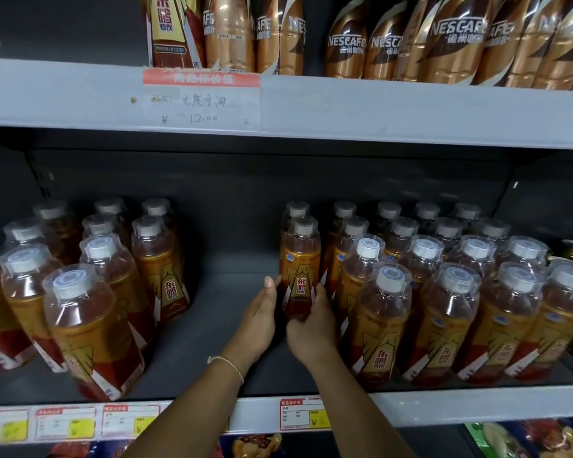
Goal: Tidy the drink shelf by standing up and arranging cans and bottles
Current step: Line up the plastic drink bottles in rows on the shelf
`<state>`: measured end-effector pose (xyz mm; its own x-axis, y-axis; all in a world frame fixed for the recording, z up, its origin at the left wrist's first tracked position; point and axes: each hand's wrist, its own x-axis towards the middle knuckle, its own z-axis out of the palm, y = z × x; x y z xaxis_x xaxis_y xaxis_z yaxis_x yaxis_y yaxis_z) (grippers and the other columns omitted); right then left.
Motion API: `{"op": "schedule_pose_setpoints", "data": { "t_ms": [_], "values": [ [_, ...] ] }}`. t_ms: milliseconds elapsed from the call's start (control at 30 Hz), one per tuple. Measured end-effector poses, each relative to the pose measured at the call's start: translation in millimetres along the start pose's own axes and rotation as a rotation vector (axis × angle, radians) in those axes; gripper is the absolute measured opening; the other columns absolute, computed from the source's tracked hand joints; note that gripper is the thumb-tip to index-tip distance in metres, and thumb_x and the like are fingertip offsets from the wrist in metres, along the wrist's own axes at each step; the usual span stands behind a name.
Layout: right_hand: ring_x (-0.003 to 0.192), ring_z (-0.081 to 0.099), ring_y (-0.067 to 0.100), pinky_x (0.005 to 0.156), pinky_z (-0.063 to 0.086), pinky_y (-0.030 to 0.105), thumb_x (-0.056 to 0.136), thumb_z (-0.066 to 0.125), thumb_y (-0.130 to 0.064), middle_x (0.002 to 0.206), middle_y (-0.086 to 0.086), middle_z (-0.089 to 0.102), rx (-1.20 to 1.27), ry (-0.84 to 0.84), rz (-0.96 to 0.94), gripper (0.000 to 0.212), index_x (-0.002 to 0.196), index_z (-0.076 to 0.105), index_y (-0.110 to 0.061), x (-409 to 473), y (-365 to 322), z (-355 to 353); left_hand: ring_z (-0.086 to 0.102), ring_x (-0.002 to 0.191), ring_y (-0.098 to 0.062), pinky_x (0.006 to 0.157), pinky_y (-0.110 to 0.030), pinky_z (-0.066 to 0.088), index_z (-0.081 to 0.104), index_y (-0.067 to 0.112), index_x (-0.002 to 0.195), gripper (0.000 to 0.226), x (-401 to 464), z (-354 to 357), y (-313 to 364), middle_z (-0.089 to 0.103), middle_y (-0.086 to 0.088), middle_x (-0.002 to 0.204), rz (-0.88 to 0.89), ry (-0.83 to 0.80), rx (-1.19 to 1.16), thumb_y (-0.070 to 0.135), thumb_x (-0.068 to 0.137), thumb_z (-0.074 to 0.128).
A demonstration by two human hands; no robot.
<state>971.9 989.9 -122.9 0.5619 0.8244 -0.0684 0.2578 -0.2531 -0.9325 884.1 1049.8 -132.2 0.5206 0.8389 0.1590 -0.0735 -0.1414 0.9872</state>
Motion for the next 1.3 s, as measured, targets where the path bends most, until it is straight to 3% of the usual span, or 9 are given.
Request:
{"op": "schedule_pose_setpoints", "data": {
  "t_ms": [267, 433, 567, 733, 833, 967, 1167, 1233, 1300],
  "values": [
    [0.149, 0.031, 0.019, 0.123, 0.028, 0.044, 0.086, 0.054, 0.001, 0.159, -0.002, 0.038, 0.012, -0.055, -0.031, 0.093, 0.161, 0.011, -0.031, -6, 0, -5, 0.052, 0.127, -0.003, 0.115, -0.040, 0.034, 0.059, 0.045, 0.127, 0.068, -8, 2, 5, 0.063, 0.015, 0.130, 0.012, 0.049, 0.062, 0.083, 0.084, 0.023],
    [0.155, 0.009, 0.017, 0.127, 0.010, 0.036, 0.088, 0.056, 0.000, 0.169, -0.001, 0.013, -0.075, 0.035, -0.169, 0.088, 0.162, 0.013, -0.020, -22, 0, -6, 0.056, 0.120, 0.001, 0.113, -0.039, 0.037, 0.066, 0.054, 0.106, 0.063, -17, -1, 7, 0.067, 0.023, 0.117, 0.018, 0.184, 0.042, 0.092, 0.074, 0.028],
    [0.146, 0.033, 0.018, 0.117, 0.029, 0.027, 0.092, 0.056, -0.001, 0.158, 0.004, 0.036, -0.043, 0.135, -0.406, 0.063, 0.151, 0.041, -0.016, -34, -2, -2, 0.057, 0.122, -0.008, 0.112, -0.043, 0.039, 0.063, 0.038, 0.110, 0.072, -30, -12, 19, 0.063, 0.006, 0.128, 0.083, 0.374, -0.002, 0.091, 0.071, 0.034],
    [0.126, 0.055, 0.025, 0.104, 0.045, 0.032, 0.094, 0.062, -0.006, 0.135, 0.012, 0.059, -0.030, 0.054, -0.555, 0.041, 0.134, 0.059, -0.009, -38, -11, 23, 0.061, 0.114, -0.010, 0.104, -0.041, 0.047, 0.061, 0.026, 0.117, 0.042, -66, -34, 45, 0.066, 0.004, 0.117, 0.275, 0.608, 0.230, 0.049, 0.097, 0.032],
    [0.121, 0.060, 0.031, 0.104, 0.049, 0.046, 0.092, 0.066, -0.006, 0.131, 0.014, 0.064, -0.017, -0.022, -0.556, 0.040, 0.132, 0.061, -0.006, -37, -18, 47, 0.056, 0.120, -0.013, 0.106, -0.036, 0.043, 0.060, 0.013, 0.127, 0.044, -82, -52, 53, 0.063, -0.002, 0.125, 0.322, 0.655, 0.416, 0.037, 0.099, 0.035],
    [0.130, 0.055, 0.026, 0.109, 0.045, 0.041, 0.095, 0.065, -0.010, 0.140, 0.012, 0.058, -0.027, -0.257, -0.479, 0.047, 0.140, 0.053, -0.008, -24, -39, 77, 0.038, 0.137, -0.014, 0.112, -0.021, 0.024, 0.042, 0.008, 0.144, 0.046, -87, -66, 56, 0.045, -0.008, 0.147, 0.157, 0.686, 0.481, 0.031, 0.104, 0.037],
    [0.141, 0.040, 0.023, 0.119, 0.034, 0.042, 0.072, 0.077, -0.033, 0.155, 0.009, 0.038, 0.167, -0.534, -0.247, 0.094, 0.153, 0.034, -0.011, 2, -74, 122, 0.017, 0.127, 0.024, 0.103, -0.001, 0.010, 0.025, 0.018, 0.152, 0.070, -98, -85, 53, 0.030, 0.012, 0.149, 0.111, 0.603, 0.430, 0.057, 0.093, 0.024],
    [0.129, 0.053, 0.013, 0.112, 0.043, 0.034, 0.056, 0.075, -0.044, 0.140, 0.002, 0.053, 0.132, -0.537, -0.244, 0.105, 0.149, 0.038, -0.014, 8, -76, 135, 0.012, 0.112, 0.041, 0.094, 0.009, 0.009, 0.023, 0.024, 0.150, 0.064, -99, -92, 51, 0.027, 0.024, 0.138, 0.151, 0.581, 0.394, 0.055, 0.094, 0.024],
    [0.094, 0.067, -0.004, 0.083, 0.053, 0.016, 0.048, 0.075, -0.049, 0.104, -0.012, 0.068, 0.149, -0.514, -0.271, 0.081, 0.122, 0.055, -0.022, 17, -74, 146, 0.009, 0.111, 0.044, 0.093, 0.010, 0.009, 0.019, 0.024, 0.151, 0.065, -100, -98, 48, 0.022, 0.027, 0.138, 0.149, 0.552, 0.362, 0.058, 0.095, 0.023]
  ]
}}
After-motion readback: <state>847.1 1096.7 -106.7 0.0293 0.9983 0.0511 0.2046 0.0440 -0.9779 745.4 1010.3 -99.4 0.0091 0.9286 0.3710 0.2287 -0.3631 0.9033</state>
